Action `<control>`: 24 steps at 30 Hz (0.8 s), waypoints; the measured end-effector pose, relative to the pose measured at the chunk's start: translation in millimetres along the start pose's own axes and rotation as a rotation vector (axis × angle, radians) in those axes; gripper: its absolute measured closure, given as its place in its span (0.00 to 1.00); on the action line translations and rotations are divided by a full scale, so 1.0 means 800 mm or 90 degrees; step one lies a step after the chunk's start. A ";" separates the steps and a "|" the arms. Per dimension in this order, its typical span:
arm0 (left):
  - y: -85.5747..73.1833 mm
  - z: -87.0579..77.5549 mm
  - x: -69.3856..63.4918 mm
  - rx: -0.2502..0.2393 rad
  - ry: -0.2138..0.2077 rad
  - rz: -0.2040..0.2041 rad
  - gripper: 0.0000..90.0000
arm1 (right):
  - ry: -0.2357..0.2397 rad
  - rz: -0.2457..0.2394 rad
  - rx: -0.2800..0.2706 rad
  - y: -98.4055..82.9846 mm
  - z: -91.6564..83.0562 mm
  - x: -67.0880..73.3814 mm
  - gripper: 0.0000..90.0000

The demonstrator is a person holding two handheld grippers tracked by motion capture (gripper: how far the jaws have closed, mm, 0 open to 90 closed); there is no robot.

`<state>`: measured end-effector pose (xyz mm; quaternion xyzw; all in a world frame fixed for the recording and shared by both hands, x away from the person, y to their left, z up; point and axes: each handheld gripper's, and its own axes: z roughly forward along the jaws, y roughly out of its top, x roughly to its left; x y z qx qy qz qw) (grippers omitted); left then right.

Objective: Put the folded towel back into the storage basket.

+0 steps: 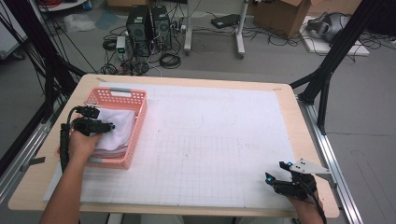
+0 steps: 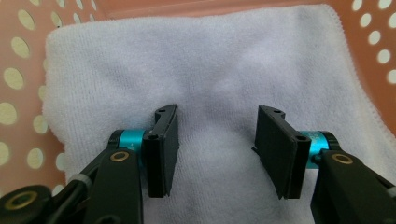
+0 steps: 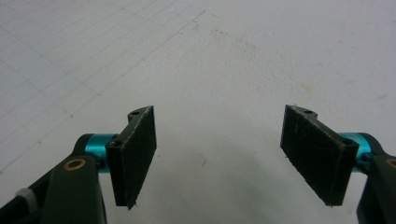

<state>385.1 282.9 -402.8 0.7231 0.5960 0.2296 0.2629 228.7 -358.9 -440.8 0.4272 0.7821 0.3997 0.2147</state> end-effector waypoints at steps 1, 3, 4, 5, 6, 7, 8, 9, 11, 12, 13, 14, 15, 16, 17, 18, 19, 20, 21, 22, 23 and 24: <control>0.000 -0.001 0.001 -0.006 -0.008 -0.012 0.54 | 0.000 0.001 0.000 0.000 0.000 0.000 0.29; 0.001 -0.009 0.006 -0.035 -0.045 -0.031 0.49 | 0.000 0.000 -0.003 0.000 -0.001 0.000 0.29; 0.001 -0.017 0.008 -0.075 -0.064 -0.038 0.48 | 0.000 0.000 -0.004 0.001 -0.002 0.000 0.29; 0.001 -0.023 0.010 -0.102 -0.072 -0.041 0.48 | -0.001 0.001 -0.006 0.001 -0.002 0.000 0.29; 0.001 -0.033 0.013 -0.146 -0.097 -0.058 0.48 | -0.001 0.001 -0.007 0.001 -0.002 0.000 0.29; 0.001 -0.037 0.015 -0.164 -0.107 -0.062 0.47 | -0.002 0.001 -0.007 0.001 -0.002 -0.001 0.29; 0.000 -0.047 0.017 -0.211 -0.125 -0.076 0.45 | -0.002 0.002 -0.005 0.001 -0.002 0.000 0.29; 0.000 -0.054 0.018 -0.242 -0.138 -0.076 0.42 | -0.001 0.002 -0.007 0.001 -0.002 0.000 0.29; -0.002 -0.068 0.019 -0.301 -0.159 -0.069 0.40 | 0.000 0.001 -0.010 0.002 -0.002 0.001 0.29; -0.004 -0.075 0.016 -0.331 -0.170 -0.069 0.38 | 0.001 -0.001 -0.012 0.003 -0.003 0.001 0.29; -0.005 -0.079 0.015 -0.345 -0.177 -0.067 0.35 | 0.000 0.000 -0.017 0.003 -0.003 0.001 0.29; -0.007 -0.085 0.013 -0.361 -0.191 -0.061 0.32 | 0.000 0.001 -0.019 0.004 -0.004 0.002 0.29; -0.008 -0.087 0.011 -0.368 -0.194 -0.057 0.28 | -0.001 -0.001 -0.023 0.004 -0.004 0.002 0.29; -0.010 -0.092 0.007 -0.370 -0.195 -0.052 0.23 | -0.002 0.000 -0.024 0.004 -0.005 0.002 0.29; -0.011 -0.095 0.005 -0.374 -0.194 -0.049 0.20 | -0.003 -0.002 -0.029 0.005 -0.005 0.002 0.29; -0.015 -0.099 0.000 -0.384 -0.197 -0.041 0.21 | -0.006 -0.004 -0.030 0.006 -0.005 0.002 0.29; -0.017 -0.101 -0.003 -0.390 -0.200 -0.036 0.21 | -0.007 -0.002 -0.034 0.006 -0.006 0.003 0.29; -0.020 -0.105 -0.009 -0.403 -0.206 -0.033 0.21 | -0.007 -0.003 -0.036 0.007 -0.007 0.003 0.29; -0.022 -0.108 -0.014 -0.412 -0.211 -0.031 0.21 | -0.009 -0.003 -0.040 0.007 -0.008 0.004 0.29; -0.027 -0.112 -0.021 -0.428 -0.222 -0.025 0.21 | -0.012 -0.004 -0.043 0.008 -0.008 0.004 0.29; -0.029 -0.113 -0.026 -0.436 -0.230 -0.022 0.21 | -0.011 -0.005 -0.045 0.008 -0.008 0.004 0.29; -0.032 -0.115 -0.035 -0.444 -0.239 -0.016 0.21 | -0.011 -0.004 -0.045 0.009 -0.009 0.004 0.29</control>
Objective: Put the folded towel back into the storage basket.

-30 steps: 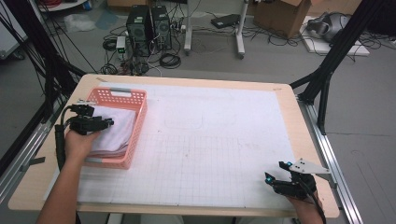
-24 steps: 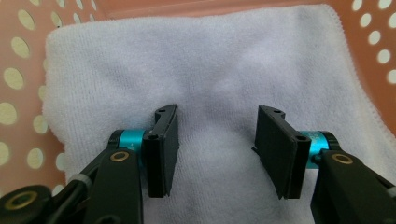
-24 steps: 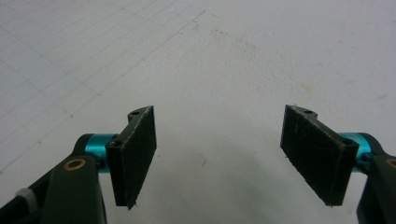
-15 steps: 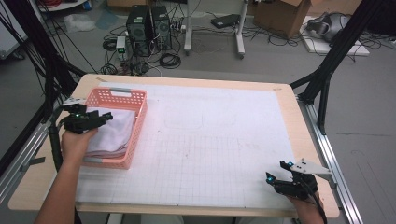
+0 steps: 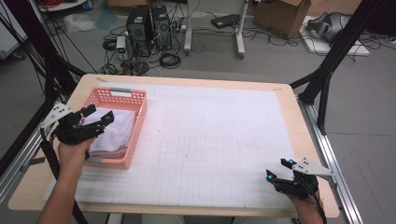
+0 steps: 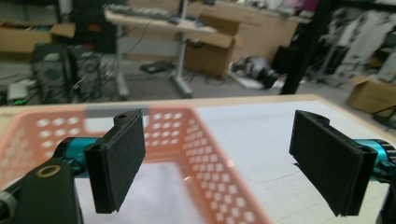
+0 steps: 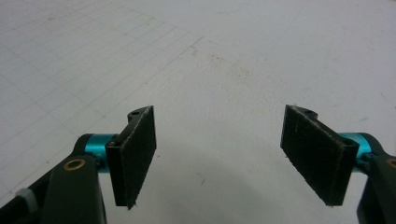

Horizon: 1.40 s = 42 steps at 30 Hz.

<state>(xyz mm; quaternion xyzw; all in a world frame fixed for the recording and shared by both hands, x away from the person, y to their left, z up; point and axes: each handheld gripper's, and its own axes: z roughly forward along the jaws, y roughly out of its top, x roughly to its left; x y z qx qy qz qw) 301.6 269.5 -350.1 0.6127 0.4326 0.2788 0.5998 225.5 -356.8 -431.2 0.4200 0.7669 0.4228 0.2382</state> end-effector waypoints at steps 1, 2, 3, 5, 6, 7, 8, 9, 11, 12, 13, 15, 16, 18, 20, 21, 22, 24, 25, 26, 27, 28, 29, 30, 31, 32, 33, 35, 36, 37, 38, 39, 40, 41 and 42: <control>-0.001 0.000 -0.005 0.001 -0.007 0.004 0.21 | -0.001 -0.001 -0.001 0.000 0.000 0.000 0.29; -0.003 0.002 -0.014 0.001 -0.018 0.014 0.21 | 0.000 0.000 -0.001 0.000 0.000 0.000 0.29; -0.004 0.002 -0.019 0.002 -0.021 0.020 0.21 | 0.000 -0.002 -0.002 0.001 0.000 0.000 0.29; -0.007 0.005 -0.031 0.001 -0.036 0.031 0.21 | 0.002 -0.002 -0.003 0.001 0.001 -0.001 0.29; -0.008 0.006 -0.039 -0.004 -0.044 0.033 0.21 | 0.001 -0.003 -0.006 0.001 0.001 -0.001 0.29; -0.008 0.006 -0.043 -0.007 -0.047 0.038 0.21 | 0.002 -0.002 -0.007 0.001 0.001 -0.001 0.29; -0.010 0.008 -0.051 -0.011 -0.058 0.042 0.22 | 0.003 -0.001 -0.009 0.001 0.001 -0.002 0.29; -0.012 0.009 -0.056 -0.010 -0.066 0.041 0.22 | 0.004 -0.001 -0.014 0.001 0.001 -0.002 0.29; -0.016 0.014 -0.072 -0.001 -0.082 0.056 0.22 | 0.007 0.002 -0.019 0.002 0.001 -0.003 0.29; -0.020 0.017 -0.081 -0.001 -0.093 0.058 0.22 | 0.007 -0.003 -0.023 0.003 0.002 -0.003 0.29; -0.022 0.018 -0.086 0.003 -0.099 0.060 0.23 | 0.009 -0.002 -0.024 0.004 0.002 -0.002 0.29; -0.027 0.022 -0.099 0.011 -0.114 0.068 0.23 | 0.010 -0.005 -0.030 0.006 0.002 -0.001 0.29; -0.031 0.025 -0.106 0.016 -0.125 0.071 0.23 | 0.011 -0.007 -0.032 0.007 0.002 -0.001 0.29; -0.036 0.026 -0.115 0.017 -0.138 0.073 0.23 | 0.013 -0.009 -0.035 0.009 0.002 0.000 0.29; -0.043 0.027 -0.123 0.014 -0.150 0.069 0.23 | 0.013 -0.013 -0.039 0.010 0.002 0.002 0.28; -0.046 0.027 -0.126 0.015 -0.153 0.073 0.23 | 0.015 -0.017 -0.041 0.011 0.001 0.003 0.29; -0.050 0.028 -0.130 0.017 -0.157 0.075 0.23 | 0.014 -0.019 -0.043 0.011 0.001 0.004 0.29; -0.058 0.031 -0.135 0.020 -0.169 0.073 0.24 | 0.014 -0.022 -0.047 0.011 0.000 0.004 0.28; -0.060 0.031 -0.137 0.023 -0.174 0.076 0.24 | 0.014 -0.022 -0.048 0.012 -0.001 0.004 0.28; -0.065 0.033 -0.141 0.031 -0.184 0.079 0.24 | 0.014 -0.018 -0.047 0.012 -0.002 0.004 0.29; -0.067 0.034 -0.143 0.034 -0.190 0.084 0.24 | 0.013 -0.021 -0.050 0.012 -0.002 0.003 0.29; -0.071 0.035 -0.147 0.033 -0.195 0.086 0.25 | 0.012 -0.020 -0.052 0.012 -0.002 0.003 0.28; -0.073 0.036 -0.148 0.035 -0.201 0.086 0.25 | 0.012 -0.018 -0.051 0.012 -0.002 0.003 0.28; -0.076 0.037 -0.150 0.039 -0.207 0.086 0.25 | 0.012 -0.019 -0.051 0.012 -0.002 0.003 0.28; -0.078 0.037 -0.152 0.041 -0.208 0.088 0.25 | 0.012 -0.022 -0.052 0.011 -0.003 0.004 0.28; -0.081 0.037 -0.153 0.042 -0.212 0.089 0.25 | 0.013 -0.022 -0.051 0.011 -0.003 0.004 0.28; -0.083 0.037 -0.154 0.045 -0.215 0.088 0.25 | 0.013 -0.019 -0.052 0.011 -0.003 0.005 0.28; -0.087 0.037 -0.157 0.045 -0.220 0.090 0.25 | 0.011 -0.023 -0.054 0.011 -0.004 0.005 0.28; -0.090 0.038 -0.158 0.047 -0.223 0.091 0.25 | 0.011 -0.021 -0.053 0.011 -0.004 0.005 0.28; -0.092 0.038 -0.160 0.047 -0.225 0.090 0.25 | 0.011 -0.021 -0.053 0.011 -0.004 0.006 0.28; -0.094 0.039 -0.162 0.050 -0.228 0.093 0.25 | 0.012 -0.023 -0.055 0.011 -0.003 0.006 0.28; -0.097 0.040 -0.164 0.053 -0.231 0.092 0.25 | 0.011 -0.024 -0.053 0.011 -0.003 0.006 0.28; -0.100 0.042 -0.167 0.058 -0.235 0.094 0.25 | 0.012 -0.024 -0.054 0.011 -0.003 0.006 0.29; -0.103 0.043 -0.169 0.061 -0.239 0.094 0.25 | 0.012 -0.023 -0.053 0.011 -0.003 0.007 0.28; -0.105 0.045 -0.171 0.065 -0.241 0.096 0.25 | 0.011 -0.023 -0.055 0.011 -0.003 0.007 0.29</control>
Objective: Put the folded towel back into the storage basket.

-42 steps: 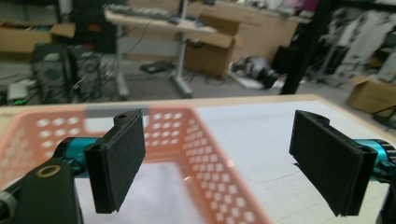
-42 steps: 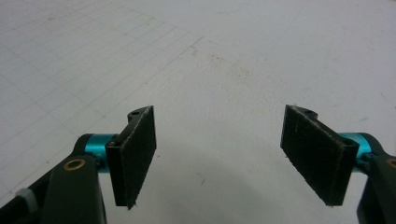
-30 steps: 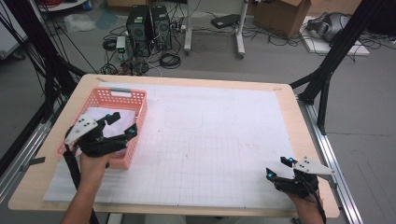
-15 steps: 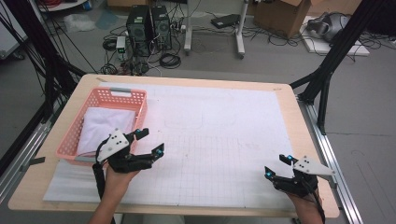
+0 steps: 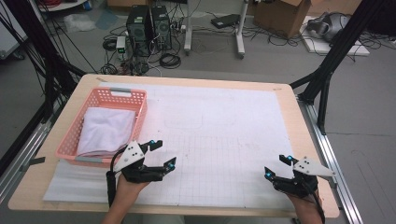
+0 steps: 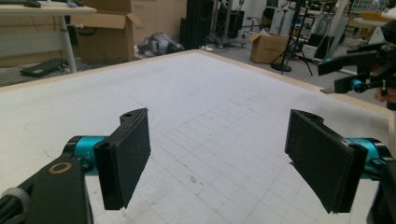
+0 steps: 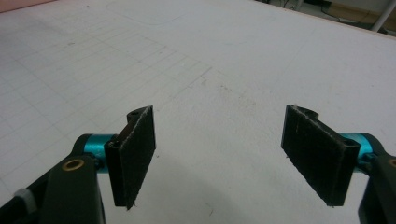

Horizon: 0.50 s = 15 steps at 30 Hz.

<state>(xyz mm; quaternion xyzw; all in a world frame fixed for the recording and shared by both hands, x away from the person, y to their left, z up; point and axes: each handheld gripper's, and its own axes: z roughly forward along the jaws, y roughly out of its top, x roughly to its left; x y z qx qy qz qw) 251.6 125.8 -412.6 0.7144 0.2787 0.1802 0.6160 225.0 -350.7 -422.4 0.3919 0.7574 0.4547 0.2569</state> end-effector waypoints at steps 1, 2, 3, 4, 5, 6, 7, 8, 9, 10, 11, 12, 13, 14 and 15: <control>-0.001 0.002 -0.001 0.004 -0.002 0.002 0.25 | 0.000 -0.001 0.000 0.000 0.000 0.000 0.28; -0.004 0.004 -0.003 0.006 -0.006 -0.002 0.25 | 0.000 0.000 -0.001 0.000 0.000 0.000 0.28; -0.005 0.005 -0.004 0.008 -0.008 0.000 0.25 | -0.001 -0.001 -0.002 0.000 0.000 -0.001 0.28; -0.008 0.007 -0.005 0.013 -0.010 0.000 0.25 | -0.001 -0.002 -0.003 0.000 0.000 -0.001 0.28; -0.010 0.008 -0.006 0.015 -0.009 0.000 0.25 | -0.001 -0.001 -0.003 -0.001 0.000 -0.001 0.28; -0.011 0.010 -0.006 0.021 -0.011 -0.001 0.25 | -0.001 -0.002 -0.004 -0.001 0.000 -0.001 0.28; -0.012 0.010 -0.006 0.022 -0.011 0.000 0.25 | -0.001 0.001 -0.004 0.000 0.000 -0.001 0.28; -0.013 0.011 -0.007 0.023 -0.011 -0.001 0.25 | -0.001 0.002 -0.002 -0.001 -0.001 -0.001 0.28; -0.014 0.012 -0.006 0.026 -0.013 0.000 0.25 | -0.001 0.003 -0.002 -0.001 0.000 -0.001 0.28; -0.015 0.012 -0.006 0.024 -0.012 -0.002 0.25 | -0.002 0.002 -0.002 -0.001 -0.001 -0.001 0.28; -0.015 0.013 -0.007 0.025 -0.011 -0.005 0.26 | -0.002 0.000 -0.003 -0.001 0.000 -0.002 0.28; -0.016 0.013 -0.006 0.026 -0.011 -0.005 0.26 | -0.002 0.001 -0.003 -0.001 0.000 -0.002 0.28; -0.016 0.013 -0.006 0.027 -0.011 -0.005 0.25 | -0.003 -0.002 -0.005 -0.001 0.000 -0.002 0.28; -0.017 0.013 -0.006 0.027 -0.010 -0.007 0.25 | -0.002 0.000 -0.004 -0.001 0.000 -0.002 0.28; -0.017 0.013 -0.006 0.026 -0.010 -0.009 0.25 | -0.002 0.000 -0.003 -0.001 0.000 -0.002 0.28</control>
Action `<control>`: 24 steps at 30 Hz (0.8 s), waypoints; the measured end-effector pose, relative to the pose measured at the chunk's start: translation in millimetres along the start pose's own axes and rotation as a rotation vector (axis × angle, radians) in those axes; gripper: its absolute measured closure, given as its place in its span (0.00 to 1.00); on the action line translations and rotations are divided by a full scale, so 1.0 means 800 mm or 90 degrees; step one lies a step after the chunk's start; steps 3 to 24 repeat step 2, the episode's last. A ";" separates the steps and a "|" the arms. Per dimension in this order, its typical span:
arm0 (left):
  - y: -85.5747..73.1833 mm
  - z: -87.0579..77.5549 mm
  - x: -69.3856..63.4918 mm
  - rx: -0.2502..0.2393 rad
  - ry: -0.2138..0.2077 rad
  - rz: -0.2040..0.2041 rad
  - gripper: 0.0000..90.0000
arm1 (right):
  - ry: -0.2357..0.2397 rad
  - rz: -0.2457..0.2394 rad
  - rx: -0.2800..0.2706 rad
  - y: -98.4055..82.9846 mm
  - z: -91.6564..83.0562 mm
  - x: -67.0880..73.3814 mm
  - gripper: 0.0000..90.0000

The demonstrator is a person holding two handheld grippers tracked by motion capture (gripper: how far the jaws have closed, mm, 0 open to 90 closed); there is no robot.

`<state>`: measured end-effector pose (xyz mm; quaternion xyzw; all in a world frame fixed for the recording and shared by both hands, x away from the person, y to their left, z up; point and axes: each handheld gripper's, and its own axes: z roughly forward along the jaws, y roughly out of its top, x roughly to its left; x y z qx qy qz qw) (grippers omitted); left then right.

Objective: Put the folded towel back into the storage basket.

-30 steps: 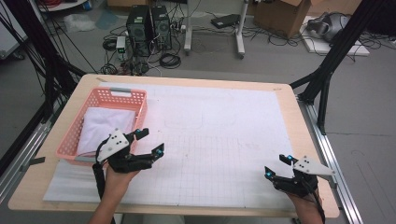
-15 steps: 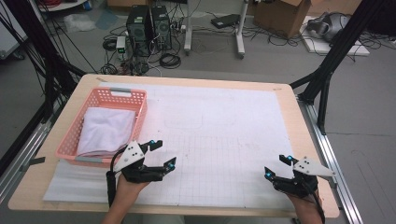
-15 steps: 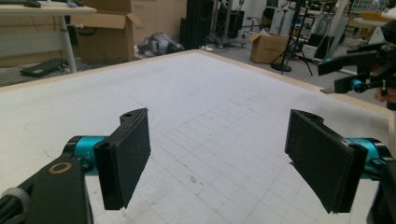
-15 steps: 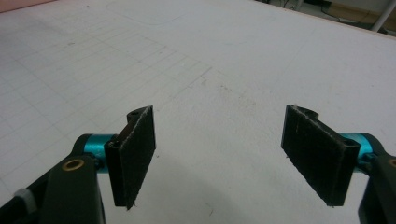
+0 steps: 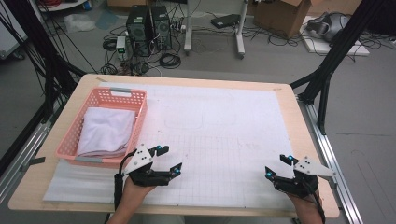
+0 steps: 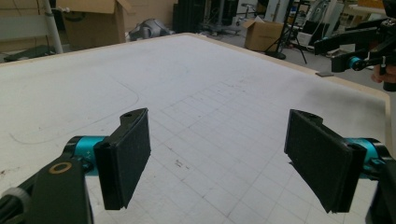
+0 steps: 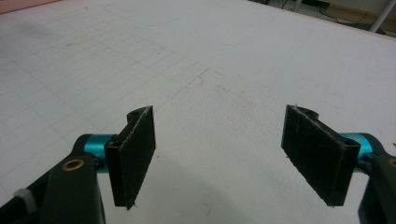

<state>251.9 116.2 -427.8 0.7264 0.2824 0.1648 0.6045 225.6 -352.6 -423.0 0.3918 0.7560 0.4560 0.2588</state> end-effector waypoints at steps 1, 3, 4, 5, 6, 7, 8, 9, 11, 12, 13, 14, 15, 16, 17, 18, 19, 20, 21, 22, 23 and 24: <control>-0.001 0.000 0.001 0.001 0.000 0.002 0.25 | 0.000 -0.002 -0.001 0.000 0.000 0.000 0.28; -0.001 0.000 0.001 0.003 0.000 0.003 0.25 | 0.000 0.002 0.000 0.000 0.000 0.000 0.28; -0.001 0.000 0.001 0.003 0.000 0.003 0.25 | 0.000 0.002 0.000 0.000 0.000 0.000 0.28; -0.001 0.000 0.001 0.003 0.000 0.003 0.25 | 0.000 0.002 0.000 0.000 0.000 0.000 0.28; -0.001 0.000 0.001 0.003 0.000 0.003 0.25 | 0.000 0.002 0.000 0.000 0.000 0.000 0.28; -0.001 0.000 0.001 0.003 0.000 0.003 0.25 | 0.000 0.002 0.000 0.000 0.000 0.000 0.28; -0.001 0.000 0.001 0.003 0.000 0.003 0.25 | 0.000 0.002 0.000 0.000 0.000 0.000 0.28; -0.001 0.000 0.001 0.003 0.000 0.003 0.25 | 0.000 0.002 0.000 0.000 0.000 0.000 0.28; -0.001 0.000 0.001 0.003 0.000 0.003 0.25 | 0.000 0.002 0.000 0.000 0.000 0.000 0.28; -0.001 0.000 0.001 0.003 0.000 0.003 0.25 | 0.000 0.002 0.000 0.000 0.000 0.000 0.28; -0.001 0.000 0.001 0.003 0.000 0.003 0.25 | 0.000 0.002 0.000 0.000 0.000 0.000 0.28; -0.001 0.000 0.001 0.003 0.000 0.003 0.25 | 0.000 0.002 0.000 0.000 0.000 0.000 0.28; -0.001 0.000 0.001 0.003 0.000 0.003 0.25 | 0.000 0.002 0.000 0.000 0.000 0.000 0.28; -0.001 0.000 0.001 0.003 0.000 0.003 0.25 | 0.000 0.002 0.000 0.000 0.000 0.000 0.28; -0.001 0.000 0.001 0.003 0.000 0.003 0.25 | 0.000 0.002 0.000 0.000 0.000 0.000 0.28; -0.001 0.000 0.001 0.003 0.000 0.003 0.25 | 0.000 0.002 0.000 0.000 0.000 0.000 0.28; -0.001 0.000 0.001 0.003 0.000 0.003 0.25 | 0.000 0.002 0.000 0.000 0.000 0.000 0.28; -0.001 0.000 0.001 0.003 0.000 0.003 0.25 | 0.000 0.002 0.000 0.000 0.000 0.000 0.28; -0.001 0.000 0.001 0.003 0.000 0.003 0.25 | 0.000 0.002 0.000 0.000 0.000 0.000 0.28; -0.001 0.000 0.001 0.003 0.000 0.003 0.25 | 0.000 0.002 0.000 0.000 0.000 0.000 0.28; -0.001 0.000 0.001 0.003 0.000 0.003 0.25 | 0.000 0.002 0.000 0.000 0.000 0.000 0.28; -0.001 0.000 0.001 0.003 0.000 0.003 0.25 | 0.000 0.002 0.000 0.000 0.000 0.000 0.28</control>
